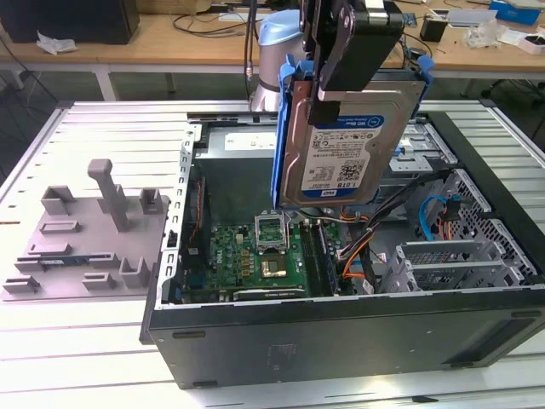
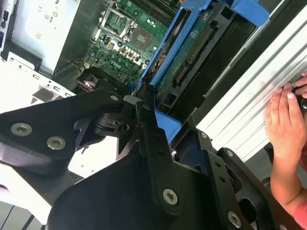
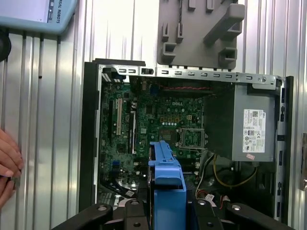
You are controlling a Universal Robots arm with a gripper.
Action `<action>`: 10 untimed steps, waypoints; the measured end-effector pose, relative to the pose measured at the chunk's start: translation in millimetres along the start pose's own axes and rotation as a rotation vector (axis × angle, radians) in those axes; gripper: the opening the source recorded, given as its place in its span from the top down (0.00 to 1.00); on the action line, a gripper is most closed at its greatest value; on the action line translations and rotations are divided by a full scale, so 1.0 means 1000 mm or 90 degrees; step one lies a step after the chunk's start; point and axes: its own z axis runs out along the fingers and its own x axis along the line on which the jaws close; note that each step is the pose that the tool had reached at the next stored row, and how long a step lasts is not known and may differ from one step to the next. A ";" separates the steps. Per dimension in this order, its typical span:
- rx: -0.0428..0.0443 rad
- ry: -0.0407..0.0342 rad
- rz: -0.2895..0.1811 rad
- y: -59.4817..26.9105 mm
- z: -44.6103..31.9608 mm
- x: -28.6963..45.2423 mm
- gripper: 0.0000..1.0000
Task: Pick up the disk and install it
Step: 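Insert the disk into the insertion slot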
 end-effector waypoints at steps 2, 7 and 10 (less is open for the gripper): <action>0.0000 0.0005 0.000 0.0001 -0.0001 0.0008 0.64; 0.0022 0.0021 0.004 -0.0001 0.0009 0.0030 0.64; 0.0091 0.0019 0.022 -0.0007 0.0035 0.0034 0.64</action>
